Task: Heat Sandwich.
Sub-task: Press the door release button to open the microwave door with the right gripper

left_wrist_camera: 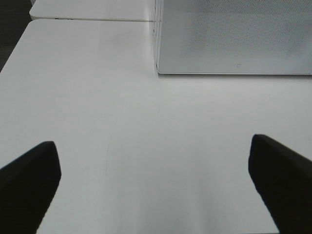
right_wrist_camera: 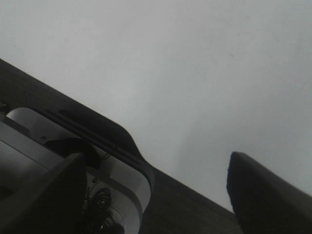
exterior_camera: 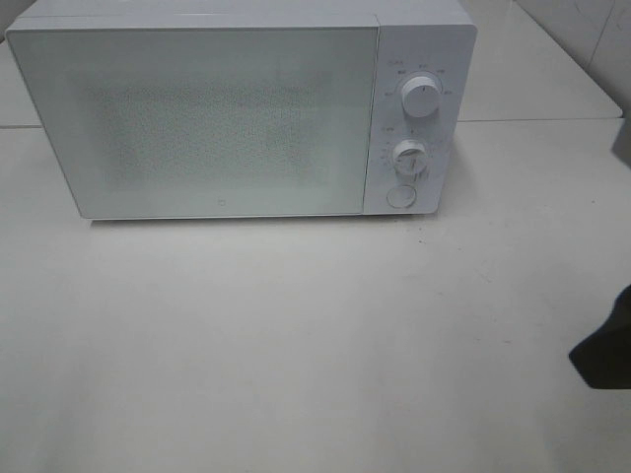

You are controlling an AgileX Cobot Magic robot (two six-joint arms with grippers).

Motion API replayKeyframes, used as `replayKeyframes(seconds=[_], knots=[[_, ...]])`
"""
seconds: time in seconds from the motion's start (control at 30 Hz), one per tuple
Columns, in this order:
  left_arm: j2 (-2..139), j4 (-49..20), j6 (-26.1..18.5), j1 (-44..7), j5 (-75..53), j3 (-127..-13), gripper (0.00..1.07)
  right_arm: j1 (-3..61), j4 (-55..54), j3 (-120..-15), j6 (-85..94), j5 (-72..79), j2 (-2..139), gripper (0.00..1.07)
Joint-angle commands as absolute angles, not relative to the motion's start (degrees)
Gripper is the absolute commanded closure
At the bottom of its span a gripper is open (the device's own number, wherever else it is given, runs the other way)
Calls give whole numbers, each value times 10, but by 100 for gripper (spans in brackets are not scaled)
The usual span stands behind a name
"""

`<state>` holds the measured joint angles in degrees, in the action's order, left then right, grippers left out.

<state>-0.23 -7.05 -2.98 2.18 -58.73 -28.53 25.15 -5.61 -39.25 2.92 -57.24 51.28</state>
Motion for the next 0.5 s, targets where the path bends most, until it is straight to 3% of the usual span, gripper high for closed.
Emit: replayKeyframes(seconds=[0.03, 0.33, 0.5], knots=[[-18, -76, -26, 18, -588, -283, 3, 250, -40, -402, 31, -604, 474, 31], [-18, -76, -26, 18, -588, -283, 3, 241, 13, -399, 23, -638, 311, 31], [-18, -76, -26, 18, -588, -283, 3, 183, 15, -372, 23, -633, 216, 31]])
